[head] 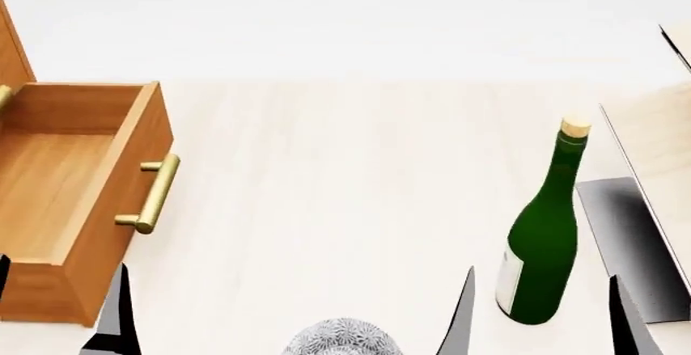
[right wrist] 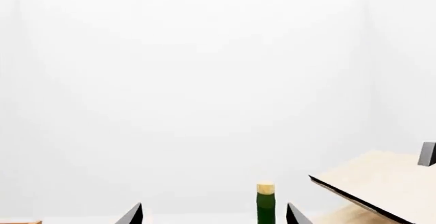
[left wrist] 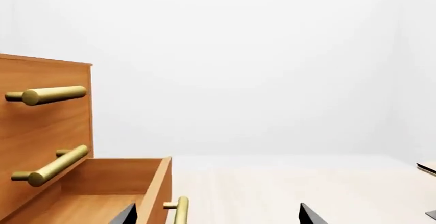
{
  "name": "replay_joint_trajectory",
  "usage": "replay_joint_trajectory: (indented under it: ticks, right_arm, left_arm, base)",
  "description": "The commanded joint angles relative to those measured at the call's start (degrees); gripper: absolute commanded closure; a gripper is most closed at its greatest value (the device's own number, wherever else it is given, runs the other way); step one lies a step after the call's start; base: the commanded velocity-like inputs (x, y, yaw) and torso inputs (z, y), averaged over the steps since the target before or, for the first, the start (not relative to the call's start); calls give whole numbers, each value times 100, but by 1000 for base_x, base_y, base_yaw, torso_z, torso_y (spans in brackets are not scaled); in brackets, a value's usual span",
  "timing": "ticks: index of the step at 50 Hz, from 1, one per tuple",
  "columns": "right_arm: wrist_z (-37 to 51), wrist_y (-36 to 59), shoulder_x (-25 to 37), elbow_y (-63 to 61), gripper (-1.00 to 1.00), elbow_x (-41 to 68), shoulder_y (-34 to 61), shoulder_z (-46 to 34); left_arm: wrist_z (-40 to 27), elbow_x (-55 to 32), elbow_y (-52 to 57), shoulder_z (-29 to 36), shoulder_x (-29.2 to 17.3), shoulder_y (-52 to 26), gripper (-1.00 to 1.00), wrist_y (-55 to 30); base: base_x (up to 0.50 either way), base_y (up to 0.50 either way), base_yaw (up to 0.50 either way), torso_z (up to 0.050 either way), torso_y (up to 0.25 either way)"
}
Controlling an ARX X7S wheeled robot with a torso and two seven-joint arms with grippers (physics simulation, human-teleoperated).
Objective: Put the bowl on top of the cabinet.
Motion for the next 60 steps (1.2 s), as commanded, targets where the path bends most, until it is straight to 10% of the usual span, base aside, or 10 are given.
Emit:
replay_joint_trajectory:
  ticks: [1, 31, 60]
  right_arm:
    - [-34, 104, -37, -127, -100, -77, -50, 145]
    - [214, -21, 39, -91, -100, -38, -61, 138]
    - [319, -287, 170, -63, -100, -161, -140, -20]
  left_arm:
    - [32, 157, 68, -66, 36, 29, -100, 41]
    - [-64, 124, 9, 9, -83, 158, -100, 465]
    - [-265, 149, 53, 74, -184, 122, -100, 418]
  base:
    - [500, 0, 0, 0, 0]
    - [480, 0, 0, 0, 1]
    - [0, 0, 0, 40, 0]
